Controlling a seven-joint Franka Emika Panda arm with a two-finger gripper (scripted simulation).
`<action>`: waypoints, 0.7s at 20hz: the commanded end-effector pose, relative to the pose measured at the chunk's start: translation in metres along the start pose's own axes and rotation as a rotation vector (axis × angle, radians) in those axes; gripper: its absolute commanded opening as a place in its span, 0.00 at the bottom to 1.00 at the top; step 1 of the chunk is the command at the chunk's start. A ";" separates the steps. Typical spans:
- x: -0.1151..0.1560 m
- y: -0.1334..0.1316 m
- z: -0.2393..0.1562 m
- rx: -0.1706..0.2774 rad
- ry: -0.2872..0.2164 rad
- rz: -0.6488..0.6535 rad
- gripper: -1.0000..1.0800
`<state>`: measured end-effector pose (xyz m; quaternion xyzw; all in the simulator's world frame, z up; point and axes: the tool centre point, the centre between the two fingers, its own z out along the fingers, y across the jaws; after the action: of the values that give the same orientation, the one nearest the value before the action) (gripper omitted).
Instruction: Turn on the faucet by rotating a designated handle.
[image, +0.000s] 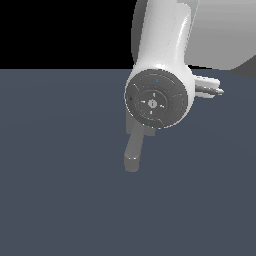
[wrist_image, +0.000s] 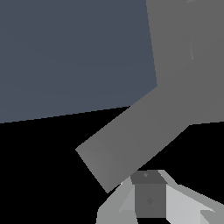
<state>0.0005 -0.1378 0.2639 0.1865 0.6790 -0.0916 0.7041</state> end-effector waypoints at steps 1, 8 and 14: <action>-0.001 0.014 0.005 -0.180 -0.010 -0.114 0.00; 0.014 -0.004 0.011 -0.194 0.008 -0.141 0.00; 0.024 -0.018 0.015 -0.205 0.020 -0.161 0.00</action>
<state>-0.0088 -0.1984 0.2364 0.2266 0.6759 -0.1264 0.6898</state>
